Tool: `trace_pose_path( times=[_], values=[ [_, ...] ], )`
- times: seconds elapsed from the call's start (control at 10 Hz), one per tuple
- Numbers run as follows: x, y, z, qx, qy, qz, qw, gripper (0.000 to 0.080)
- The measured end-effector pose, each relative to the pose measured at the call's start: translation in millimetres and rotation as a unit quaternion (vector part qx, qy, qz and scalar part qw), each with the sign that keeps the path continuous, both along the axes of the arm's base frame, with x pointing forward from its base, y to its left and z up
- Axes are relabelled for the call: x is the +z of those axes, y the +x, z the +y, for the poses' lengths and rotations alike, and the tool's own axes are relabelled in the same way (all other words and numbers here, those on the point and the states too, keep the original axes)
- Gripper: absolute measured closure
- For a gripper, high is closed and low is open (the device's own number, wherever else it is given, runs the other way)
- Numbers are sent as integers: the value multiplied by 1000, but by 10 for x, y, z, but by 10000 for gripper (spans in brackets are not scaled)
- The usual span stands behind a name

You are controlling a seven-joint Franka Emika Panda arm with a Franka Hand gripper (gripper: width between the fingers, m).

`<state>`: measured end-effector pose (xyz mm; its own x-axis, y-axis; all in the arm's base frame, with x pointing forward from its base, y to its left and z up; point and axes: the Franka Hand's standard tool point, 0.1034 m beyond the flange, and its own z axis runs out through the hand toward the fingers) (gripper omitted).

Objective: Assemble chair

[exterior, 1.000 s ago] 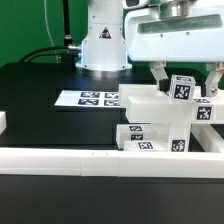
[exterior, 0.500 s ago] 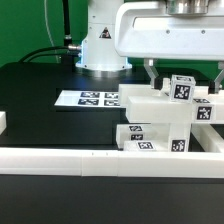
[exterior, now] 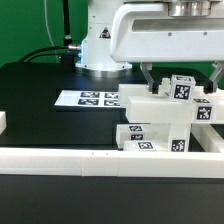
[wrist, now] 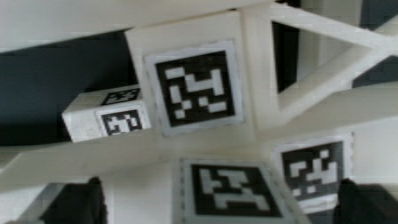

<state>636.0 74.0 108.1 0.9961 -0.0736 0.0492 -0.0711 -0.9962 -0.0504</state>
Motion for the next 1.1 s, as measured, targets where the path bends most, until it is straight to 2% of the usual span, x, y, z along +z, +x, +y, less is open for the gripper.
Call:
trace_pose_path(
  times=[0.2, 0.3, 0.4, 0.6, 0.8, 1.0, 1.1],
  values=[
    [1, 0, 3, -1, 0, 0, 1000, 415],
    [1, 0, 3, -3, 0, 0, 1000, 415],
    [1, 0, 3, -12, 1, 1, 1000, 534],
    [1, 0, 4, -30, 2, 1, 1000, 534],
    [0, 0, 9, -106, 6, 5, 994, 534],
    [-1, 5, 14, -213, 28, -1, 977, 534],
    [-2, 5, 13, -274, 45, -5, 961, 534]
  ],
)
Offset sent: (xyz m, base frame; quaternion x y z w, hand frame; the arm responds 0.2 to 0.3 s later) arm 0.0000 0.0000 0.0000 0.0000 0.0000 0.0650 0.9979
